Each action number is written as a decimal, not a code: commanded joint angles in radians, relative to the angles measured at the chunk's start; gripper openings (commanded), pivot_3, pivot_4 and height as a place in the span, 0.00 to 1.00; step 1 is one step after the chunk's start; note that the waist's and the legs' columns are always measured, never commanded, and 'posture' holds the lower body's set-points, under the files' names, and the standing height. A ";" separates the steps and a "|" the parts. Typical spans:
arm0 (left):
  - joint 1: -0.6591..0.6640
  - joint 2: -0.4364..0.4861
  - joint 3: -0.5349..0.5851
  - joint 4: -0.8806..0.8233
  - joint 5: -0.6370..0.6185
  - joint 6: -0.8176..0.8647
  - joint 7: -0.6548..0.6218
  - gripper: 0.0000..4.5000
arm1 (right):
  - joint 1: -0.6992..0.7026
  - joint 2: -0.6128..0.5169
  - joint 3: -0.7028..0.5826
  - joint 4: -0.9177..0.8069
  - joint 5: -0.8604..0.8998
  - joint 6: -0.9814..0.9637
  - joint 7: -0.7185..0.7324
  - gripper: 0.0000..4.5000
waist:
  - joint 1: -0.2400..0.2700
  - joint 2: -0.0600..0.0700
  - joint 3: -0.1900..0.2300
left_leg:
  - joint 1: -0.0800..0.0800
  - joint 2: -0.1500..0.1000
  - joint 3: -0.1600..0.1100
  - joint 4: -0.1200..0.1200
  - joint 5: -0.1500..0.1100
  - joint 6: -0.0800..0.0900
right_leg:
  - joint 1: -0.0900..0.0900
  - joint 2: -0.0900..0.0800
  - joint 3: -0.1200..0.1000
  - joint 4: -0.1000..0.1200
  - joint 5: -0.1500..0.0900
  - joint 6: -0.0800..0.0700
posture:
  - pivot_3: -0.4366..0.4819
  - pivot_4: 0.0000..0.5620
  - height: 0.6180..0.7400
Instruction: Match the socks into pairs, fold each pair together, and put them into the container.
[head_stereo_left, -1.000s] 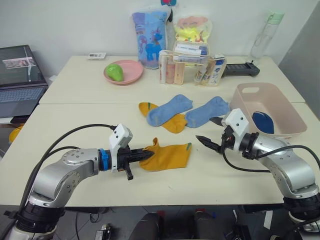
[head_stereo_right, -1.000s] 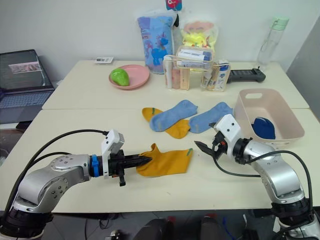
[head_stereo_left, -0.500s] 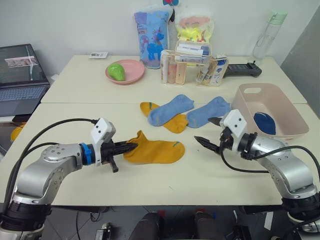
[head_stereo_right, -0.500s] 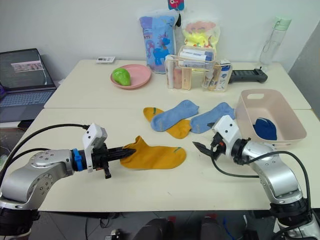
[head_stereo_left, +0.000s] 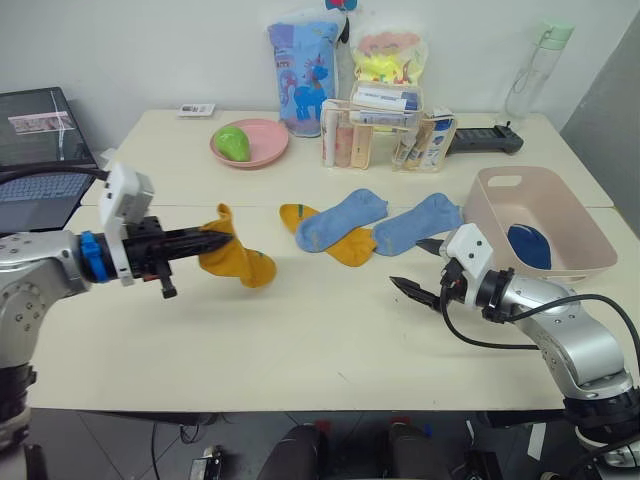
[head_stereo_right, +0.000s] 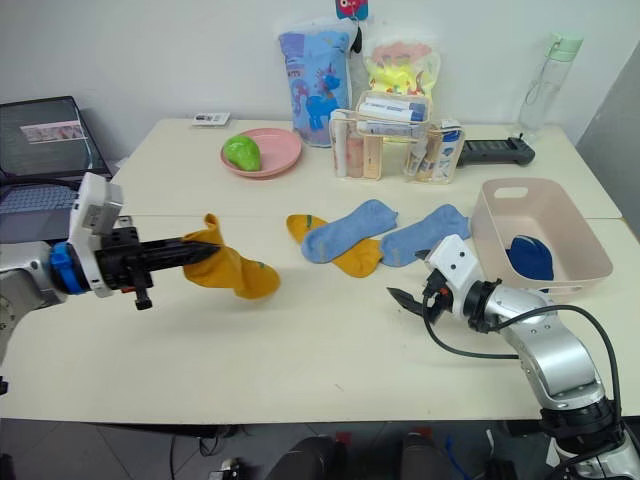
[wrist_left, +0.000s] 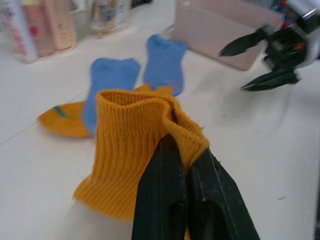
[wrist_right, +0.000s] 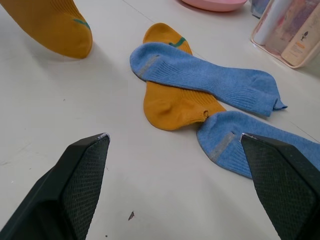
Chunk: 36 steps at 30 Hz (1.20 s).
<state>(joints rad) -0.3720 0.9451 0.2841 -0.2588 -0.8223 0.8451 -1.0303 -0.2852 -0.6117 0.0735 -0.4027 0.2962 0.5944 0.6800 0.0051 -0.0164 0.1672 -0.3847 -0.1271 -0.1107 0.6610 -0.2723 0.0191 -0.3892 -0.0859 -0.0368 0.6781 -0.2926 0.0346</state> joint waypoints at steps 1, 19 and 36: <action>0.027 -0.044 -0.089 -0.106 -0.008 0.020 0.040 0.00 | -0.005 -0.003 -0.007 -0.021 -0.001 -0.020 0.006 1.00 | -0.003 0.000 0.000 | 0.000 0.000 0.000 0.000 0.000 0.000 | 0.000 0.000 0.000 0.000 0.000 0.000 | 0.48 0.27 1.00; 0.028 -0.385 -0.386 -0.111 0.128 -0.082 0.138 0.43 | 0.044 -0.050 -0.063 -0.008 -0.011 -0.053 0.012 1.00 | 0.005 -0.001 0.000 | 0.000 0.000 0.000 0.001 0.000 0.000 | 0.000 0.000 0.000 0.001 0.000 0.000 | 0.48 0.27 1.00; -0.031 -0.336 -0.243 0.316 0.391 -0.337 0.244 1.00 | 0.197 -0.043 -0.043 -0.053 0.103 0.062 0.069 1.00 | 0.009 -0.001 0.000 | 0.000 0.000 0.000 0.001 0.000 0.000 | 0.000 0.000 0.000 0.000 0.000 0.000 | 0.48 0.27 1.00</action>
<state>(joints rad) -0.3999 0.6040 0.0430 0.0641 -0.4539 0.5365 -0.7937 -0.0842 -0.6528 0.0340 -0.4364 0.3962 0.6823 0.7388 0.0144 -0.0170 0.1675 -0.3849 -0.1275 -0.1104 0.6623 -0.2721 0.0189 -0.3888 -0.0860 -0.0365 0.6783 -0.2923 0.0350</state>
